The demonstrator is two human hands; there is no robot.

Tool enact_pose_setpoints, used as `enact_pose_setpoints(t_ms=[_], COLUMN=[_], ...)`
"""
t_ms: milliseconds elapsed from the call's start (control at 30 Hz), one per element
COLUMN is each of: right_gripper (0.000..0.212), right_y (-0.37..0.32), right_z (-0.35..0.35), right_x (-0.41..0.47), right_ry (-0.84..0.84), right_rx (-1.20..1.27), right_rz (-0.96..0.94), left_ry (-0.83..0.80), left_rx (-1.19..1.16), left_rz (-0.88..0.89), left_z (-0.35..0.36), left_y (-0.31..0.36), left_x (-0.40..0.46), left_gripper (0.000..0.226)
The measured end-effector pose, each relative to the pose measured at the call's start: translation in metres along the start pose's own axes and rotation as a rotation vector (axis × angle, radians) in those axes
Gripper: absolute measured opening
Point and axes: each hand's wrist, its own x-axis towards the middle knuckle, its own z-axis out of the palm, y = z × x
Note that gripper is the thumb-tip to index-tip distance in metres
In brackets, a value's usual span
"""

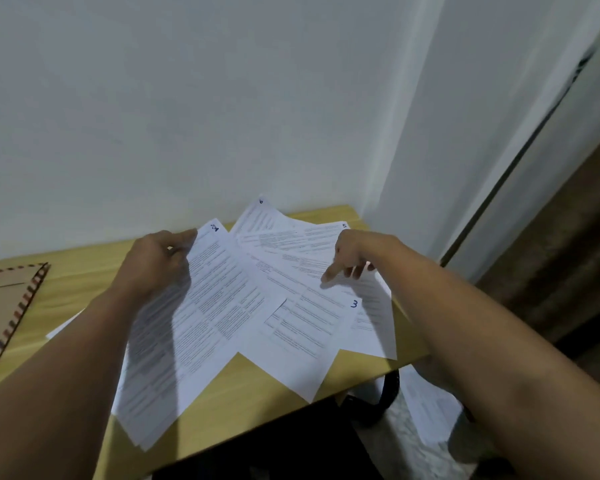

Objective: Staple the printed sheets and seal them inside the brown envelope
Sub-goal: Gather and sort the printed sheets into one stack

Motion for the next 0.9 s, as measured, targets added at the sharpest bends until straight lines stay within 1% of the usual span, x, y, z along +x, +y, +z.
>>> enact_pose_setpoints(t_ms=[67,100,133,233,267,333,367,400,500,600,667,700,800,900], right_gripper=[0.080,0.084,0.082,0.056,0.043,0.010,0.019,0.026,0.023,0.017,0.009,0.011,0.013,0.011], right_y=[-0.006,-0.008,-0.010,-0.009,-0.008,-0.006,-0.005,-0.003,-0.004,-0.011,-0.022,-0.029,-0.053,-0.079], right_z=[0.004,0.007,0.010,0.024,0.029,0.040,0.043,0.043,0.029,0.005,-0.017,-0.028,-0.055,-0.070], right_x=[-0.012,-0.015,-0.020,-0.019,-0.016,-0.008,-0.006,-0.008,-0.024,-0.043,-0.057,-0.065,-0.091,-0.108], right_ry=[-0.077,-0.101,-0.116,-0.135,-0.149,-0.217,-0.246,-0.235,-0.080,0.178,0.320,0.372,0.459,0.497], right_rx=[-0.145,-0.211,-0.247,-0.256,-0.237,-0.206,-0.200,-0.190,-0.019,0.292,0.427,0.496,0.690,0.799], right_rz=[0.052,0.074,0.094,0.156,0.189,0.267,0.292,0.289,0.194,0.057,-0.055,-0.126,-0.334,-0.489], left_ry=[0.006,0.014,0.021,0.026,0.026,0.033,0.037,0.042,0.057,0.065,0.083,0.095,0.125,0.139], left_rx=[0.004,0.004,0.009,0.020,0.032,0.055,0.056,0.053,0.046,0.035,0.038,0.044,0.038,0.011], left_rz=[0.007,0.012,0.017,0.037,0.041,0.053,0.059,0.068,0.101,0.139,0.173,0.191,0.247,0.303], left_z=[-0.001,-0.001,-0.002,-0.006,-0.008,-0.012,-0.014,-0.016,-0.024,-0.033,-0.040,-0.043,-0.054,-0.065], left_y=[0.005,0.007,0.010,0.017,0.018,0.021,0.024,0.027,0.040,0.054,0.064,0.070,0.086,0.102], left_x=[-0.004,-0.006,-0.008,-0.014,-0.015,-0.017,-0.019,-0.020,-0.026,-0.030,-0.032,-0.032,-0.033,-0.033], left_gripper=[0.037,0.035,0.034,0.036,0.037,0.039,0.040,0.040,0.040,0.040,0.040,0.039,0.039,0.039])
